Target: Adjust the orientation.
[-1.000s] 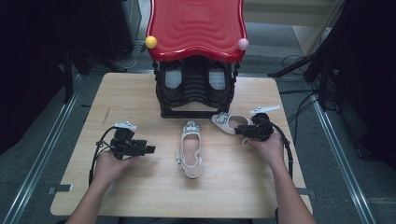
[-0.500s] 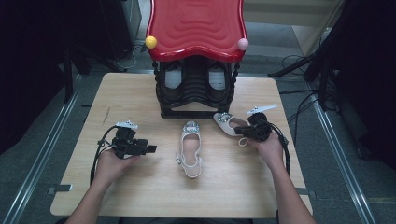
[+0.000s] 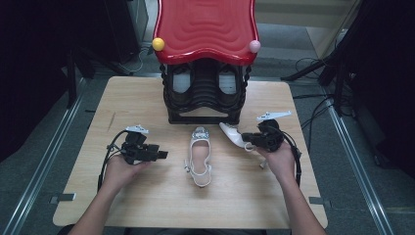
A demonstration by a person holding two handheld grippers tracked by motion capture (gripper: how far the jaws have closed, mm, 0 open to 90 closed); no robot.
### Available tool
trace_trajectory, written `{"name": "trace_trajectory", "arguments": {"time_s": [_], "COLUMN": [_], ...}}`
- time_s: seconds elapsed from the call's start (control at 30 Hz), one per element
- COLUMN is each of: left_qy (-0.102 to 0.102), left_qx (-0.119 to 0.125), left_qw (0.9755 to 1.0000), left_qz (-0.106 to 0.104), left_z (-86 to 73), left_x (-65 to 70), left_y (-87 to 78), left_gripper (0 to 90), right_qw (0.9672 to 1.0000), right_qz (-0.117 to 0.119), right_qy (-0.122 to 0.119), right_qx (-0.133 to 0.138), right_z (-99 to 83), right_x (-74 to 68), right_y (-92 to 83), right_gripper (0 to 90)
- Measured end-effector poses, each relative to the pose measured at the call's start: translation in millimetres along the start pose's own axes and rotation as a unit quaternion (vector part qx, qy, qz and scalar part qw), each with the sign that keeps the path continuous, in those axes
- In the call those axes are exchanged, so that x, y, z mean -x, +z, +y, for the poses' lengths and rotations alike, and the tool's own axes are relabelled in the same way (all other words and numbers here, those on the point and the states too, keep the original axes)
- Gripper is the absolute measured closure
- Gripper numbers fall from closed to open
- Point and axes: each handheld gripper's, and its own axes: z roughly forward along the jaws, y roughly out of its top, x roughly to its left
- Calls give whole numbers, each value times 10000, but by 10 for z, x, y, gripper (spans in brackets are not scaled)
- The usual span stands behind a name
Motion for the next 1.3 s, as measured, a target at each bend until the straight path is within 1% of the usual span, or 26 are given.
{"name": "trace_trajectory", "arguments": {"time_s": [0.07,0.1,0.13,0.17,0.23,0.37,0.57,0.6,0.7,0.73,0.8,0.83,0.87,0.97,1.07,1.13,1.2,1.27,1.3], "left_qy": [1,44,57,45,70,66,115,123,138,138,139,141,146,156,143,141,151,160,171], "left_qx": [3,-63,-68,-27,-68,-61,-97,-92,-109,-108,-106,-105,-105,-84,-94,-94,-83,-79,-87], "left_qw": [10000,10000,10000,10000,10000,10000,9999,9999,9998,9998,9998,9998,9998,9998,9998,9999,9998,9998,9998], "left_qz": [-15,7,7,-14,-18,-20,-39,-50,-50,-48,-53,-51,-49,-20,-37,-37,-21,-7,-6], "left_z": [8,25,31,34,40,48,65,67,75,76,79,80,81,83,84,84,83,81,80], "left_x": [10,15,19,22,19,24,40,46,51,52,50,50,50,52,48,48,55,61,62], "left_y": [14,23,24,28,33,35,64,71,82,83,85,85,85,83,76,74,75,76,75], "left_gripper": [417,418,418,418,418,419,419,419,419,419,419,419,419,421,421,421,421,421,421], "right_qw": [10000,10000,10000,9999,9999,9997,9992,9990,9988,9987,9988,9988,9988,9989,9991,9991,9988,9984,9984], "right_qz": [-52,-54,-27,-23,-28,50,46,32,16,33,19,55,66,320,395,395,397,420,397], "right_qy": [-19,-40,5,0,-49,22,78,131,162,129,111,126,147,210,156,118,131,223,256], "right_qx": [-10,-37,-69,-98,-128,-251,-387,-428,-465,-498,-481,-470,-467,-262,-81,76,239,303,317], "right_z": [-1,-6,-14,-18,-30,-74,-134,-141,-166,-176,-184,-186,-185,-165,-127,-100,-85,-90,-95], "right_x": [-44,-59,-78,-91,-122,-195,-315,-338,-390,-406,-423,-425,-420,-397,-390,-372,-310,-228,-195], "right_y": [24,43,55,57,70,111,217,239,318,350,368,369,363,295,172,67,-39,-110,-127], "right_gripper": [887,886,886,885,884,878,873,871,861,855,839,830,813,756,752,781,830,887,900]}}
